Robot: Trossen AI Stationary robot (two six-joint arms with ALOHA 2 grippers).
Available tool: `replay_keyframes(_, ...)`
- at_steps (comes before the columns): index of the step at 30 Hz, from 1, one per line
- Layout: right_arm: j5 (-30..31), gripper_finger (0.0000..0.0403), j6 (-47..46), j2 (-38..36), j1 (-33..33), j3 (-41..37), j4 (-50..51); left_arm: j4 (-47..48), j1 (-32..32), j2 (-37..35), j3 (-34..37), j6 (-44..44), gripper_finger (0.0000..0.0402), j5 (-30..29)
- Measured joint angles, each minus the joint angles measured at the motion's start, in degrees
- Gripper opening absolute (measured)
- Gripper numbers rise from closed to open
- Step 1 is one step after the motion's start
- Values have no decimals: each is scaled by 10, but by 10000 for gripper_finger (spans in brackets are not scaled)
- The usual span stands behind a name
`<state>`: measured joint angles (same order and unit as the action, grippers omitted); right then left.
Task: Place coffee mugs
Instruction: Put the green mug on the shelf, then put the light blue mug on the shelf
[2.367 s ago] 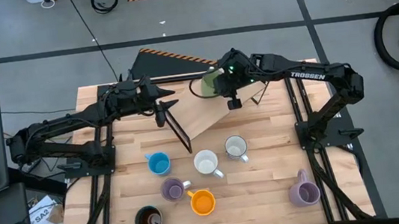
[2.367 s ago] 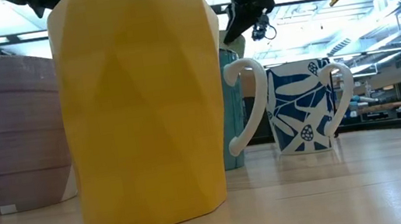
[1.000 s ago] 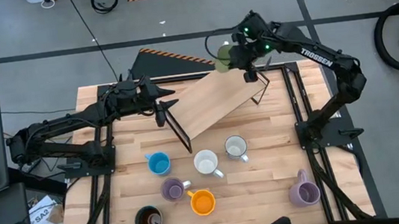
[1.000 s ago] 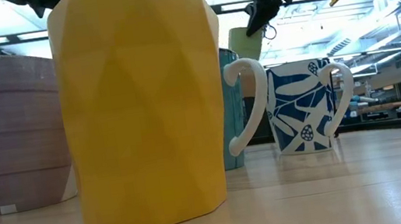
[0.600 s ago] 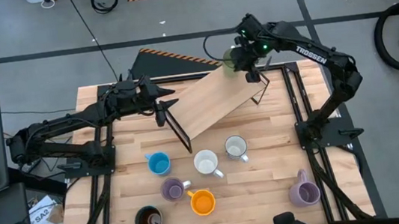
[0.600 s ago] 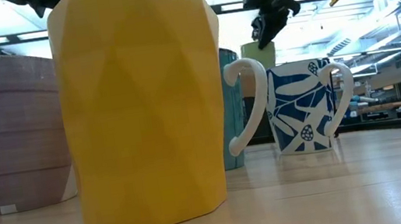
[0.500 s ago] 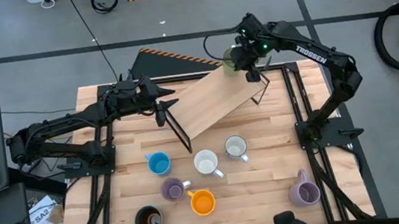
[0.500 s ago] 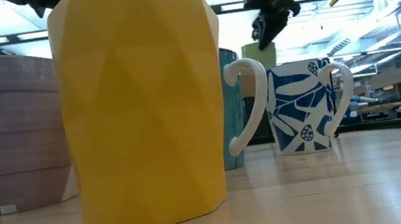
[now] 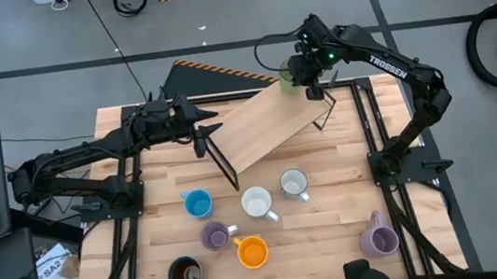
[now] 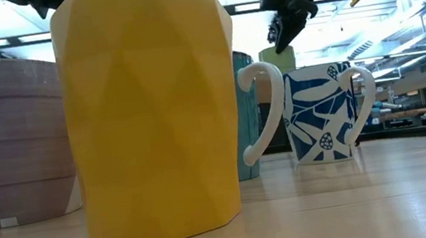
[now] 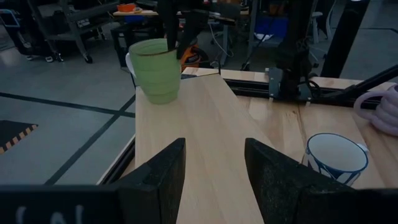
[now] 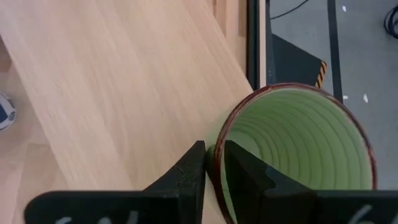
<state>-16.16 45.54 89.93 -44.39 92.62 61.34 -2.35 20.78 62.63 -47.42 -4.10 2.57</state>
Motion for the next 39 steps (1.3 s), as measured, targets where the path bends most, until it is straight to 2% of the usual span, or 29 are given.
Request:
replay_keyframes(14,49,113,-19,0,0,0,-4,4,0,0,0,0,171,0)
replay_keyframes(34,79,115,-59,-12,14,0,24,10,0,0,0,0,171,0)
replay_keyframes(39,105,115,-58,-14,25,0,15,9,0,0,0,0,171,0)
